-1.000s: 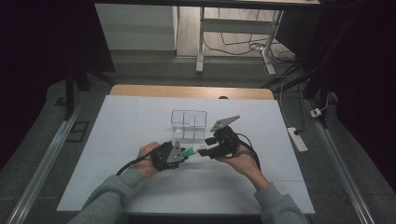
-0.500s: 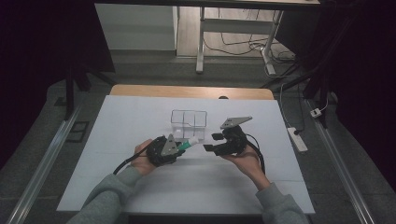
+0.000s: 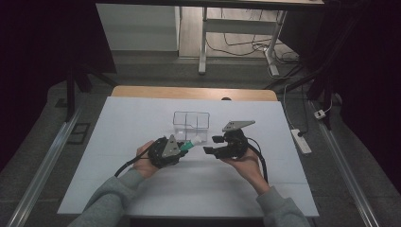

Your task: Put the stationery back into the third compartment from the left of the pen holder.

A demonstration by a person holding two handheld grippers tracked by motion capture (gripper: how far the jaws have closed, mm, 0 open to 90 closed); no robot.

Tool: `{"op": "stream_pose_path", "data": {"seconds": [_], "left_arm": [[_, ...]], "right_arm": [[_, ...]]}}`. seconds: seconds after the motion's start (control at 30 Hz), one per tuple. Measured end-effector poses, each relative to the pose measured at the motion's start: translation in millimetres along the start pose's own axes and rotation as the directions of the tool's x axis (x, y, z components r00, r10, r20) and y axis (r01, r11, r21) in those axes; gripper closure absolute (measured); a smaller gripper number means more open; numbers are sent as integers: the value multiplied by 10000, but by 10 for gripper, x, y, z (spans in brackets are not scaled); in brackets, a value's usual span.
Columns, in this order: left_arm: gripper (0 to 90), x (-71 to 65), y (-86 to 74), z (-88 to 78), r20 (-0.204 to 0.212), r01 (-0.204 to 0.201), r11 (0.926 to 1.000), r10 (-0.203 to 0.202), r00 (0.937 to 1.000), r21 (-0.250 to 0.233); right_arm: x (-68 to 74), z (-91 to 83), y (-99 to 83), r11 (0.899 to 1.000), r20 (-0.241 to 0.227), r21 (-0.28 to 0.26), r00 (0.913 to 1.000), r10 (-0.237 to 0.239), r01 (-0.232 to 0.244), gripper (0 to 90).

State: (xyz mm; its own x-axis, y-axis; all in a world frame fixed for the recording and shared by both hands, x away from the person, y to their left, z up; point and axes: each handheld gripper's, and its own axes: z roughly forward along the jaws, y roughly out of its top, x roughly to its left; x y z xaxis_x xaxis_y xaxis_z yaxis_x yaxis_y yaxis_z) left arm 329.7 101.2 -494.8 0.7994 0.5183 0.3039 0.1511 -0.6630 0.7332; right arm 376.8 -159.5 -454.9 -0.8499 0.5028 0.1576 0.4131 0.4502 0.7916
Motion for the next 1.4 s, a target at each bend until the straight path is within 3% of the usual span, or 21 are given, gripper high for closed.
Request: {"op": "stream_pose_path", "data": {"seconds": [0.27,0.6,0.8,0.93,1.1,1.2,1.4], "left_arm": [[655,-78,47,22,99,-122,9997,124,9999,-230],[654,-144,84,42,30,-35,9983,37,10000,-574],[653,-174,88,74,145,-28,9988,35,9999,-480],[652,-176,81,102,322,19,9993,-7,9995,-360],[640,-181,76,130,460,35,9996,-21,9989,-297],[572,-188,76,130,363,-57,9996,66,9993,-260],[435,-135,61,74,303,333,9993,-328,9990,-177]], "right_arm": [[52,85,1,9996,-371,-239,9992,163,-172,369],[111,182,-11,9967,-715,-535,9958,570,-609,451],[143,199,-10,9943,-707,-871,9959,562,-623,548],[127,193,-12,9916,-1099,-1019,9916,686,-799,600],[170,195,-2,9920,-1277,-1098,9907,477,-619,642],[205,191,7,9946,-796,-1028,9968,52,-134,644],[191,143,12,9941,-497,-1081,9987,-128,74,644]]}}
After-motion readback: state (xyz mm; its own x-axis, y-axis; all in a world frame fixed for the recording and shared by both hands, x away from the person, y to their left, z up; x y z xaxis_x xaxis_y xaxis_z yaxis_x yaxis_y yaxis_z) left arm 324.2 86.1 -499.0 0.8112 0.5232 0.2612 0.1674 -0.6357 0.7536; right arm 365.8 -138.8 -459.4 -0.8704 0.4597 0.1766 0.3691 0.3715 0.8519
